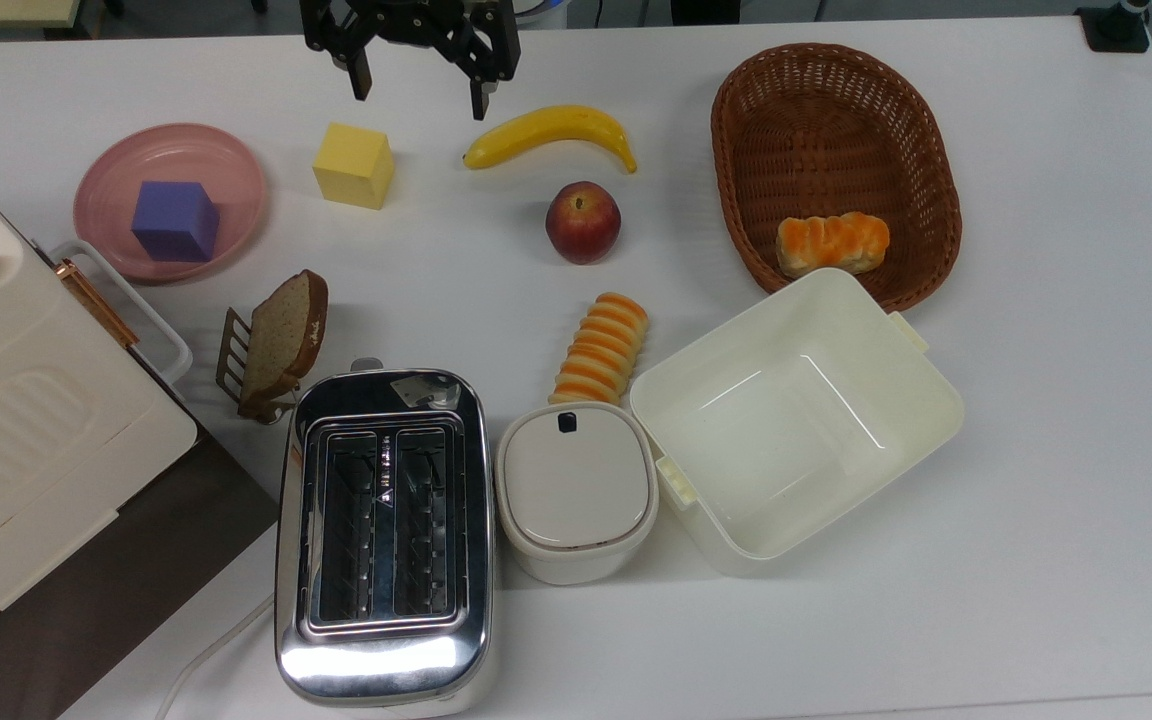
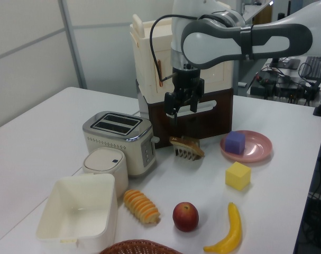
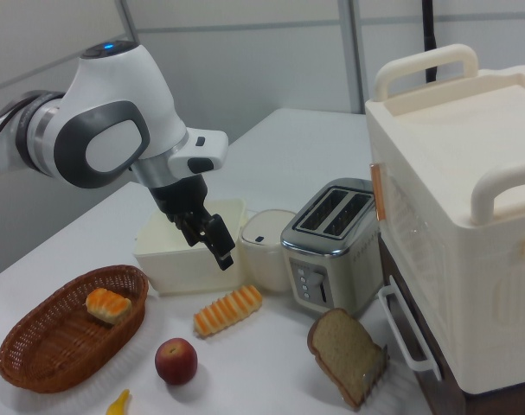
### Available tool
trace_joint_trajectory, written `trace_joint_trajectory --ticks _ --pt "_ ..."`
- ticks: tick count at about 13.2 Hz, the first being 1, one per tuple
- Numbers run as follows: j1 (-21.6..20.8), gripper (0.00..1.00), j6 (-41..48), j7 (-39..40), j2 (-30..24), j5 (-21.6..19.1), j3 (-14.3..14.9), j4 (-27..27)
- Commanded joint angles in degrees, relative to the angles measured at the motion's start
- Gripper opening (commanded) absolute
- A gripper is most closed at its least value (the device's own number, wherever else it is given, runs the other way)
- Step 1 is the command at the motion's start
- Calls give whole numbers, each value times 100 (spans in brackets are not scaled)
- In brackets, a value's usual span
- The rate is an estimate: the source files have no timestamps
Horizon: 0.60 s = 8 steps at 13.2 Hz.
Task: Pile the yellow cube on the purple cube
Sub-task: 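Move the open gripper over to the yellow cube and lower it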
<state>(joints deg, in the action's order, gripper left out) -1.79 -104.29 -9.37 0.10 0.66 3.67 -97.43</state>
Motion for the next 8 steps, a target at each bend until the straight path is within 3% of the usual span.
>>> trace_joint_trajectory --ticks 1,8 --pt "-33 100 111 111 -1 -118 125 92" --pt "-15 100 146 111 -1 -118 134 101"
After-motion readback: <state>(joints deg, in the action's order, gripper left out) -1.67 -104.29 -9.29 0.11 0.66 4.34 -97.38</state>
